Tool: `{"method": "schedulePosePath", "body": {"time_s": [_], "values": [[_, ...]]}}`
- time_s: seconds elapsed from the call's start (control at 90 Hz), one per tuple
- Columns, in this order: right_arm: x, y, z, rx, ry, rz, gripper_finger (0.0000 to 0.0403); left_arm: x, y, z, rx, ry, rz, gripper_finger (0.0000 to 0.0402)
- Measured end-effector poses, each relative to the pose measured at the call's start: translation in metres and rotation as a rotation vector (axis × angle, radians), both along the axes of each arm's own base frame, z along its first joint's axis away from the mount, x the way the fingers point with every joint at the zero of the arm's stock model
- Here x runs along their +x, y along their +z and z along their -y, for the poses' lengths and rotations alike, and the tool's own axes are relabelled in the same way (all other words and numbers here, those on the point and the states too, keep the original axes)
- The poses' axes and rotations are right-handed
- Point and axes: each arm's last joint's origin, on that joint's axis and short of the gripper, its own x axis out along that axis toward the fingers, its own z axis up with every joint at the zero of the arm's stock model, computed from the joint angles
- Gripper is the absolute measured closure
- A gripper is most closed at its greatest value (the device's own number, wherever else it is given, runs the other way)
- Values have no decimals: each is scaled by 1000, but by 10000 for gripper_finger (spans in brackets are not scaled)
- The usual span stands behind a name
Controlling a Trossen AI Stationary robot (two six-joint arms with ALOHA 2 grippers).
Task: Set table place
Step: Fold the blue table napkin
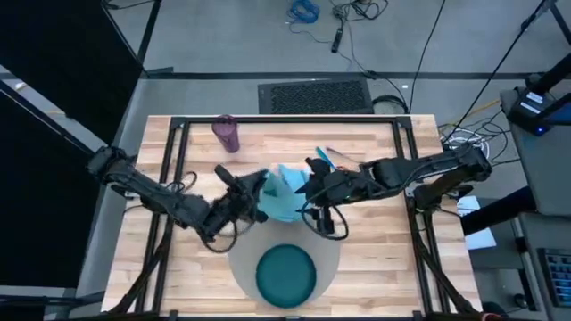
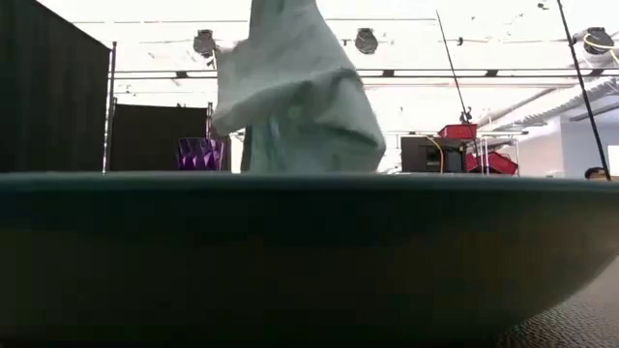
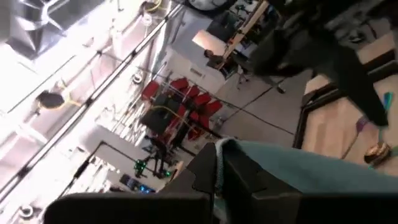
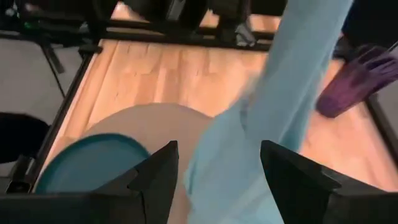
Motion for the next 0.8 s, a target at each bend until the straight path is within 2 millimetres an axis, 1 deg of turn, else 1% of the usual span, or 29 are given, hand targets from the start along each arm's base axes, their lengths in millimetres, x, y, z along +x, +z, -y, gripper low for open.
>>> {"method": "schedulePosePath", "body": {"time_s": [0.022, 0.056, 0.111, 0.167, 0.211, 0.256, 0.311, 0.344, 0.389, 0.433, 0.5, 0.522, 0.556, 0.6, 0.644, 0.733, 0.756, 0.8], "values": [[-2, 2, 0, 0, -1, 5, 190, 0, 3, 1, 2, -24, -3, 401], [-4, 4, 1, -1, -6, 15, 190, 0, 4, 4, 31, -42, -56, 401], [-8, 8, 3, -10, -11, 27, 190, 0, 12, 8, 84, -13, -125, 401], [-11, 12, 5, -13, -17, 41, 190, 3, 19, 5, 102, 28, -148, 401], [-13, 14, 8, -13, -26, 51, 190, 4, 31, -3, 69, 6, -91, 401], [-14, 16, 10, -15, -36, 61, 190, -2, 49, -8, 13, -77, 14, 401], [-15, 17, 11, -22, -46, 58, 190, -7, 63, -9, 0, -159, 27, 401], [-16, 17, 12, -23, -49, 56, 190, -10, 72, -8, -4, -140, 27, 401], [-17, 18, 12, -25, -50, 56, 190, -12, 81, -10, -18, -50, 37, 401], [-18, 18, 12, -31, -46, 57, 190, -12, 84, -13, -35, -30, 54, 401], [-19, 19, 13, -32, -41, 55, 190, -9, 78, -13, -12, -131, 0, 401], [-20, 19, 13, -32, -42, 52, 190, -8, 76, -13, -5, -137, -18, 401], [-20, 19, 14, -35, -46, 48, 190, -7, 77, -15, -14, -75, -7, 401], [-20, 18, 14, -40, -52, 42, 190, -10, 84, -17, -39, 32, 31, 401], [-22, 19, 16, -53, -71, 40, 190, -15, 87, -21, -49, 136, 9, 401], [-26, 22, 17, -67, -88, 45, 190, -14, 75, -25, 20, 197, -163, 401], [-27, 22, 18, -68, -88, 42, 190, -11, 72, -26, 18, 206, -171, 402], [-28, 22, 18, -71, -91, 38, 190, -9, 73, -28, -26, 187, -106, 401]]}}
